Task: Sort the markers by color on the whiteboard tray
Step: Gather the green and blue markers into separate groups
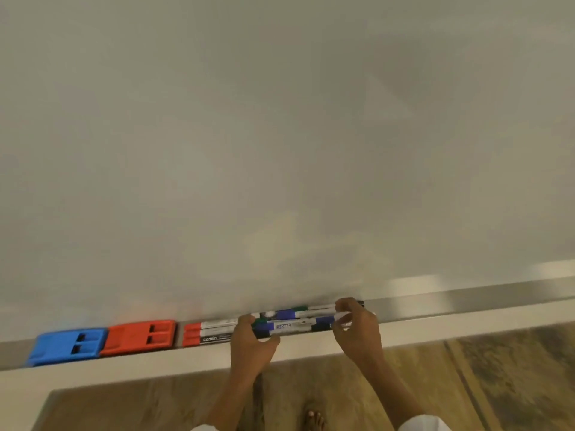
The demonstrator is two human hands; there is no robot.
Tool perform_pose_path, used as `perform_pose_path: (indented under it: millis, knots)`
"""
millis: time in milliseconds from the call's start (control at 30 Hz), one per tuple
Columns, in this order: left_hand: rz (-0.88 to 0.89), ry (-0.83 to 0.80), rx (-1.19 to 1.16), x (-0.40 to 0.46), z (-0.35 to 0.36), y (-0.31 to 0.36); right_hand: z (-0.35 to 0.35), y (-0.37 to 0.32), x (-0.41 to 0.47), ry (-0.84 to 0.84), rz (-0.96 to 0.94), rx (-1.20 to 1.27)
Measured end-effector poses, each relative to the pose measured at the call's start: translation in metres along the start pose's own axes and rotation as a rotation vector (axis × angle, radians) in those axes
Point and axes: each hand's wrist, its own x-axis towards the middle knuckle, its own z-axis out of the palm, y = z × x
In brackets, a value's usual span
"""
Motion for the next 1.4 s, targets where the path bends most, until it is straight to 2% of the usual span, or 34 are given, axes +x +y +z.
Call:
perform_pose_path:
  millis: [100,267,500,833,1133,1267,1400]
  knots:
    - [-0.031,0.008,-0.024,-0.001,0.006,0.002,0.003,-0.001,0.002,-0.039,-0.021,0.028]
    - [-0.073,0.022,-0.012,0.002,0.01,0.006,0.024,-0.013,-0.013,-0.202,-0.012,0.12]
    - [-0.09,0.021,0.02,0.005,0.009,0.007,0.037,-0.011,-0.017,-0.248,0.062,0.166]
    - [-0.105,0.016,0.031,0.006,0.004,0.003,0.046,-0.015,-0.026,-0.053,0.083,0.124]
    - [-0.129,0.017,-0.012,0.003,0.008,0.007,0.05,-0.025,-0.03,-0.074,0.127,0.164]
    - [-0.059,0.02,-0.057,-0.01,0.019,0.021,0.029,-0.024,-0.031,0.04,0.129,0.292]
    - [0.004,-0.131,-0.047,-0.029,0.057,0.052,-0.011,-0.002,-0.022,0.237,0.207,0.369]
